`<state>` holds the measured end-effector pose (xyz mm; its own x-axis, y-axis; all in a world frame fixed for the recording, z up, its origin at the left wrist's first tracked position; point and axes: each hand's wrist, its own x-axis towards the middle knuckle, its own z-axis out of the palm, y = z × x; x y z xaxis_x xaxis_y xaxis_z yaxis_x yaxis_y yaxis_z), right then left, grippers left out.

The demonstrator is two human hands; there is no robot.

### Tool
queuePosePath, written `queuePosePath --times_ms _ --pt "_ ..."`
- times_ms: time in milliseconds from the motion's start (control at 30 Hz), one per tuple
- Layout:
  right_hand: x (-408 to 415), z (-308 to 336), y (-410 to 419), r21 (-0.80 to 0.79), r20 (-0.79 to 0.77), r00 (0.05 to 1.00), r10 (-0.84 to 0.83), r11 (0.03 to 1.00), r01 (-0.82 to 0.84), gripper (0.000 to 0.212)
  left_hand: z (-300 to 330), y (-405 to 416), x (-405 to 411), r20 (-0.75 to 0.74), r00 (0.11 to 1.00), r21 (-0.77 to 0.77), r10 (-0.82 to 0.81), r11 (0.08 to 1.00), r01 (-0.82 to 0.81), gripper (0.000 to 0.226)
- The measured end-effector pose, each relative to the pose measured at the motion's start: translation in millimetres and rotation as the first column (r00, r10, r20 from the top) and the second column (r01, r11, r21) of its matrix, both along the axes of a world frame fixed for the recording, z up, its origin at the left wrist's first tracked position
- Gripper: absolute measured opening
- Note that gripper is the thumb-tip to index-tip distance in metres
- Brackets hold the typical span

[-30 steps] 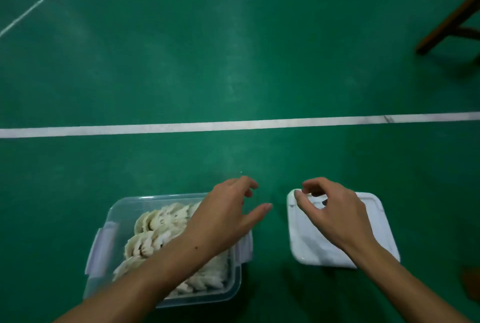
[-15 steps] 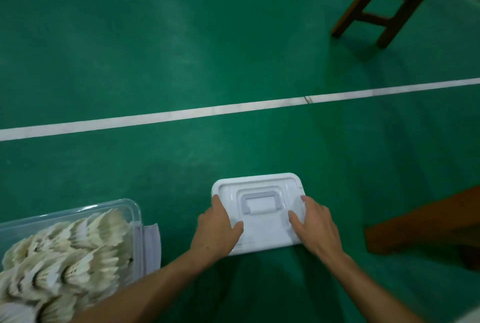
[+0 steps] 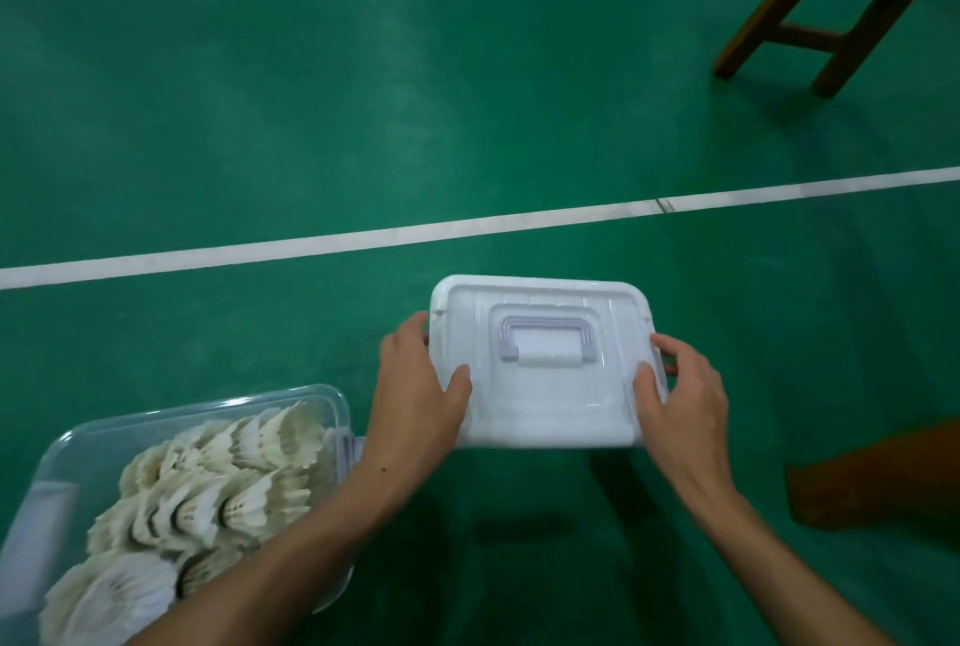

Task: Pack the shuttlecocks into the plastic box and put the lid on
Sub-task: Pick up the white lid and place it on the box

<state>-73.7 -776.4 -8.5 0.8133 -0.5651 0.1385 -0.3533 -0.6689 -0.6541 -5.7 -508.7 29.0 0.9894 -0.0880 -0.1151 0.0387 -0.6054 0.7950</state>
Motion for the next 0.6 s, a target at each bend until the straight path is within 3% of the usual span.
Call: queuePosePath --times_ms 100,267,600 --pt "12 27 39 0.064 0.088 0.995 0.044 0.997 -0.049 0.037 26 47 -1 0.097 0.992 0.006 0.086 0.996 -0.087 0.052" --pt "17 58 126 0.163 0.150 0.967 0.205 0.960 -0.228 0.034 50 153 -28 0.108 0.963 0.021 0.246 0.968 -0.249 0.047" --pt "-13 79 265 0.268 0.071 0.888 0.454 0.849 -0.455 0.038 46 312 -104 0.084 0.878 -0.032 0.471 0.882 -0.470 0.037"
